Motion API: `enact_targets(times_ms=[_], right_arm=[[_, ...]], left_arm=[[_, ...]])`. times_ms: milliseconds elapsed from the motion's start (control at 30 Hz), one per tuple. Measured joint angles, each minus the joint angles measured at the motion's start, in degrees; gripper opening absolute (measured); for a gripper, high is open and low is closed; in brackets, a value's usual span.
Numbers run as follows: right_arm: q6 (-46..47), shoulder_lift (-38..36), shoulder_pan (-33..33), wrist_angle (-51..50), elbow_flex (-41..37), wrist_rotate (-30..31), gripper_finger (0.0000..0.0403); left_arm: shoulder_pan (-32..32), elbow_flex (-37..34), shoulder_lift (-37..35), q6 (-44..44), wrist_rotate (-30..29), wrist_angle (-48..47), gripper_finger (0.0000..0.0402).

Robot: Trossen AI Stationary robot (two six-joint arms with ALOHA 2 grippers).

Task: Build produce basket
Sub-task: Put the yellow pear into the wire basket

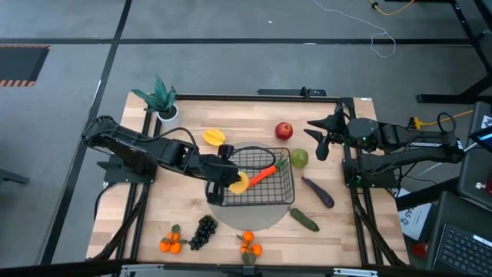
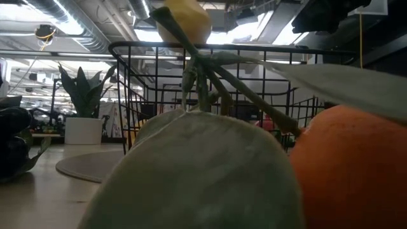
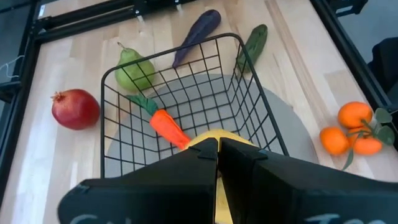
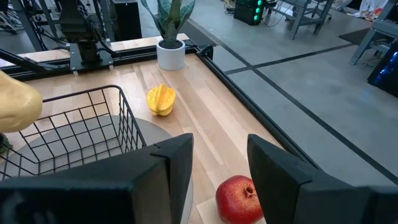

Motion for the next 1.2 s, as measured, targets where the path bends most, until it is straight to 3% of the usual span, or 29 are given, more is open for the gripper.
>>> enact_targets(times_ms=[1200], right_arm=[[-0.17,-0.01,0.0,-0.01,0.01,-0.02,0.015]], left_arm=[[0.07,0.0,0.0,0.26,-0.02,-2.44,0.0]])
